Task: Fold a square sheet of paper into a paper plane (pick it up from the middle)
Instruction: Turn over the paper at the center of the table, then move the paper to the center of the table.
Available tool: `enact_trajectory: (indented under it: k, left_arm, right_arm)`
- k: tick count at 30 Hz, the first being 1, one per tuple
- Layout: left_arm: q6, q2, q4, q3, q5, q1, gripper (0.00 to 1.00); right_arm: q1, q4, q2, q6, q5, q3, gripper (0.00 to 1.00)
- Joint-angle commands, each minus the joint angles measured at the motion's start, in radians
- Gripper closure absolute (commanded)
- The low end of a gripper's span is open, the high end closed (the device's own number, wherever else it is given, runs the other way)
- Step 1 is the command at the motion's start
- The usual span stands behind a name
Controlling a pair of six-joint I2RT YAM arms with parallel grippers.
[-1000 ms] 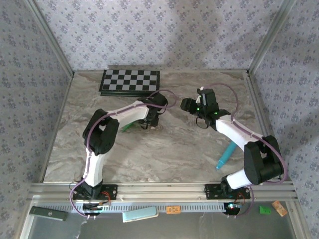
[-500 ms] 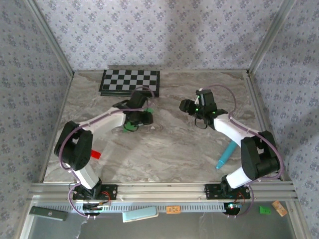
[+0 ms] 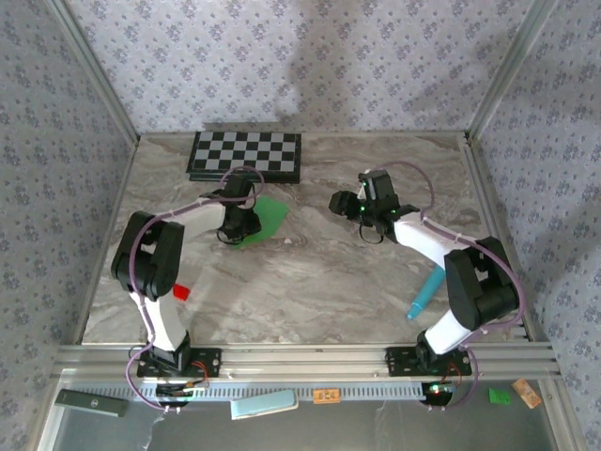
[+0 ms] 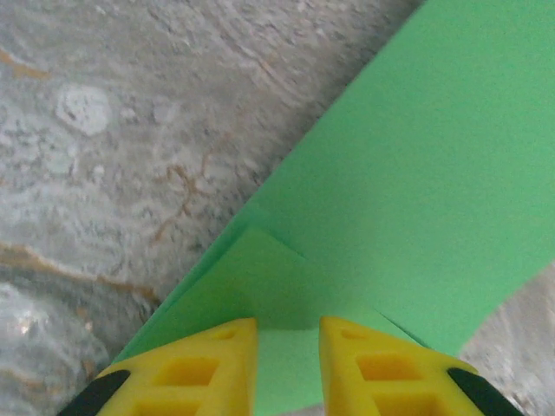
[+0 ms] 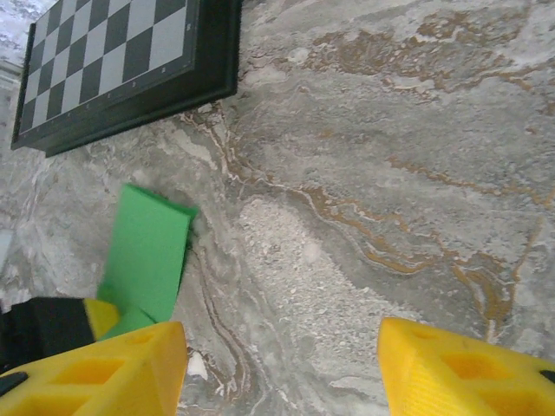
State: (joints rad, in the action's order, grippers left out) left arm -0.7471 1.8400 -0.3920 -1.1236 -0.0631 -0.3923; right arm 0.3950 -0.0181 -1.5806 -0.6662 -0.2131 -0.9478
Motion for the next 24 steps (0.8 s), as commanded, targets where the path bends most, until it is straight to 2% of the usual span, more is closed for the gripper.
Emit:
enact_trajectory:
  k: [1, 5, 14, 20, 24]
  left_arm:
    - [0.015, 0.03, -0.013, -0.03, -0.011, 0.007, 0.77]
    - [-0.005, 0.037, -0.006, -0.022, -0.096, -0.021, 0.78]
    - [-0.209, -0.006, 0.094, 0.039, -0.22, -0.132, 0.76]
    - [-0.217, -0.069, 0.139, 0.013, -0.248, -0.131, 0.69]
    - [-0.195, -0.051, 0.13, -0.011, -0.254, -0.111, 0.69]
  right_arm:
    - [0.01, -0.007, -0.023, -0.015, -0.021, -0.033, 0.39]
    - [0.022, -0.008, -0.052, -0.016, -0.035, -0.04, 0.39]
    - [0.07, -0.041, -0.121, -0.13, -0.059, -0.005, 0.39]
    - [0.087, -0.032, -0.132, -0.229, -0.092, 0.031, 0.42]
    - [0.111, -0.029, -0.14, -0.263, -0.078, 0.037, 0.42]
